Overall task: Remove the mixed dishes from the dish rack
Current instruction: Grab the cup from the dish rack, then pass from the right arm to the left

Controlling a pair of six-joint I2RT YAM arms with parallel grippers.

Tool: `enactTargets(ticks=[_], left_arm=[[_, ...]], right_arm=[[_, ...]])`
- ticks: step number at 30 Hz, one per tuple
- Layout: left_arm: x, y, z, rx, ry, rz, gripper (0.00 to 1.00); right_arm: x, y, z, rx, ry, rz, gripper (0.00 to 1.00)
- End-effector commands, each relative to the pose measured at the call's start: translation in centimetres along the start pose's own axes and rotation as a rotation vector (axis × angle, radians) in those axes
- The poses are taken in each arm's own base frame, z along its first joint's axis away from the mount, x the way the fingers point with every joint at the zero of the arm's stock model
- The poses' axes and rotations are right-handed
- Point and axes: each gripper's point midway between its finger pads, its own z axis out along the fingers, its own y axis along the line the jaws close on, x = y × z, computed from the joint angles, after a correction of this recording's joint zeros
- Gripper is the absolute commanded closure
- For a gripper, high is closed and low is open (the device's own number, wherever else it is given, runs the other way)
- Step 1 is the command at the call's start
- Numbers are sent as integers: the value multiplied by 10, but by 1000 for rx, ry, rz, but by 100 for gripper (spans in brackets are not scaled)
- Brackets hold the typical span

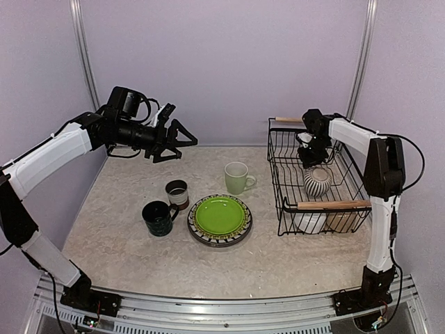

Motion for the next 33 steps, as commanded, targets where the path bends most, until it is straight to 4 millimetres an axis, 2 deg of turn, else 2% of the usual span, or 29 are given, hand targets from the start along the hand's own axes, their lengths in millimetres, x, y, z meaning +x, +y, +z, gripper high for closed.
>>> enactTargets(ticks=[1, 6, 7, 8, 12, 17, 20, 28, 33], left_arm=[[1, -3, 0, 15, -1, 11, 4], [1, 1, 3, 9, 4, 3, 4], [1, 1, 4, 12, 8, -1, 4], [2, 2, 5, 13, 10, -2, 4], [3, 6, 9, 10, 21, -15, 4], [5, 2, 12, 43, 36, -30, 4], [8, -1, 14, 72, 56, -46, 4], [10, -7, 16, 137, 96, -89, 4], [5, -13, 11, 203, 96, -98, 4]], right_arm=[[-34, -10, -61, -15, -265, 143, 100], [-43, -16, -102, -130, -486, 290, 100], [-45, -17, -120, -165, -554, 319, 100], [-39, -15, -121, -205, -586, 345, 100], [-38, -11, -161, -368, -780, 429, 100], [-32, -17, -192, -469, -887, 528, 100], [-31, -14, -218, -551, -971, 563, 100], [-26, 6, -280, -771, -1087, 609, 100], [-25, 43, -318, -860, -1121, 550, 100]])
